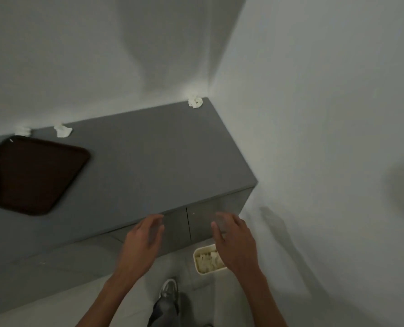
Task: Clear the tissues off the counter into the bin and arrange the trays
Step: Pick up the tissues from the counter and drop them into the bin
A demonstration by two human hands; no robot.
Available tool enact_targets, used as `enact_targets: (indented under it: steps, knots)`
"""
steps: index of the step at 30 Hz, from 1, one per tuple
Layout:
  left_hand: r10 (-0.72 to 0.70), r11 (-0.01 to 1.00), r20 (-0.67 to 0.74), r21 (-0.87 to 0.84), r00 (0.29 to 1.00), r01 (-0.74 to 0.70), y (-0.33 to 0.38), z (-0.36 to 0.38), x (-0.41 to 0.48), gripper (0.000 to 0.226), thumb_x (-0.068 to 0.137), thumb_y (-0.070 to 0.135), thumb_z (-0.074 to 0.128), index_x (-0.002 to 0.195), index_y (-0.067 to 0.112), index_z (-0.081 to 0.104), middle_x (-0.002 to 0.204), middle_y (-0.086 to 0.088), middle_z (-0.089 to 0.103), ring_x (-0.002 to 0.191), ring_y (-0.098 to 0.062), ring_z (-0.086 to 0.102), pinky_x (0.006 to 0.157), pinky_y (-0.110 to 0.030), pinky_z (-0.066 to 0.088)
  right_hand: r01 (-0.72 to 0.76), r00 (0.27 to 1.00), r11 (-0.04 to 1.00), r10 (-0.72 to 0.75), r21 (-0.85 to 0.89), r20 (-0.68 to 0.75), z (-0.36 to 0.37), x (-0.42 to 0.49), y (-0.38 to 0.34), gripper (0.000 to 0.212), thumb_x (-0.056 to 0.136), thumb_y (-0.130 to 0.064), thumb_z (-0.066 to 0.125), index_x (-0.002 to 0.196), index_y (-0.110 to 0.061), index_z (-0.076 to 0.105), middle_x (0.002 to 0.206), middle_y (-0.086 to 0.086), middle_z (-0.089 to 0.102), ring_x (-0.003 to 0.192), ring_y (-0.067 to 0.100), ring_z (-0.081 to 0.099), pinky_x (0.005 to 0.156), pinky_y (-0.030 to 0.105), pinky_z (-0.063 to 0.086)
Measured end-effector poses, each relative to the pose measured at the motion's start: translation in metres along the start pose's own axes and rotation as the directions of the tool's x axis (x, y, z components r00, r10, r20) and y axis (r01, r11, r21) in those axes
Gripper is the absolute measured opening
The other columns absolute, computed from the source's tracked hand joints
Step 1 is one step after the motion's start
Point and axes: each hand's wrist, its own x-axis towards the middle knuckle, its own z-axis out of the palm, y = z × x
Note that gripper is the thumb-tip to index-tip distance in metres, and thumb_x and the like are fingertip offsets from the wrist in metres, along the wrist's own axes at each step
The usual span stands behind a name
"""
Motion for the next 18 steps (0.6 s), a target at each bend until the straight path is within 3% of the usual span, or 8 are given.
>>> enact_targets:
  steps: [3,7,12,15,18]
  knots:
    - [-0.017,1.000,-0.024,0.001,1.000,0.017,-0.010,-0.007,0.025,0.020,0.099,0.021,0.065,0.119,0.025,0.067,0.109,0.013,0.074,0.097,-0.007,0.072,0.085,-0.036,0.061,0.023,0.999,0.999,-0.022,-0.022,0.044,0.004,0.028,-0.012,0.032,0.108,-0.046,0.051,0.134,-0.030,0.061,0.130,-0.005,0.064,0.116,0.019,0.062,0.093,0.035,0.052]
    - [-0.017,1.000,0.001,0.004,1.000,0.017,-0.030,-0.013,0.084,0.021,0.097,0.015,0.068,0.116,0.024,0.068,0.111,0.011,0.074,0.100,-0.008,0.072,0.088,-0.031,0.059,0.039,0.998,0.999,-0.036,-0.038,0.057,0.022,0.082,-0.022,0.019,0.106,-0.038,0.054,0.121,-0.029,0.060,0.118,-0.004,0.064,0.106,0.024,0.063,0.082,0.039,0.053]
    - [-0.012,0.999,0.025,0.048,1.000,0.011,-0.066,-0.011,0.191,0.022,0.094,0.023,0.064,0.114,0.018,0.070,0.111,-0.002,0.074,0.101,-0.023,0.071,0.090,-0.021,0.045,-0.014,0.995,0.996,0.022,-0.086,0.092,0.055,0.169,-0.033,0.027,0.105,-0.038,0.055,0.129,-0.029,0.063,0.129,-0.001,0.064,0.117,0.025,0.063,0.091,0.038,0.052]
    - [-0.022,0.998,0.073,0.061,0.997,0.017,-0.091,0.002,0.261,0.031,0.095,0.023,0.062,0.124,0.013,0.068,0.119,-0.011,0.070,0.106,-0.033,0.069,0.096,-0.030,0.046,-0.024,0.996,0.996,0.032,-0.089,0.089,0.078,0.224,-0.039,0.028,0.105,-0.039,0.055,0.128,-0.026,0.062,0.126,0.003,0.066,0.115,0.030,0.064,0.093,0.043,0.055]
    - [-0.031,0.989,0.128,0.150,0.991,0.012,-0.125,0.026,0.324,0.059,0.095,0.047,0.047,0.138,0.008,0.059,0.139,-0.018,0.059,0.126,-0.039,0.059,0.109,-0.041,0.045,-0.054,0.995,0.994,0.062,-0.094,0.076,0.101,0.281,-0.045,0.034,0.105,-0.043,0.051,0.134,-0.028,0.060,0.133,0.004,0.063,0.119,0.032,0.062,0.098,0.044,0.054]
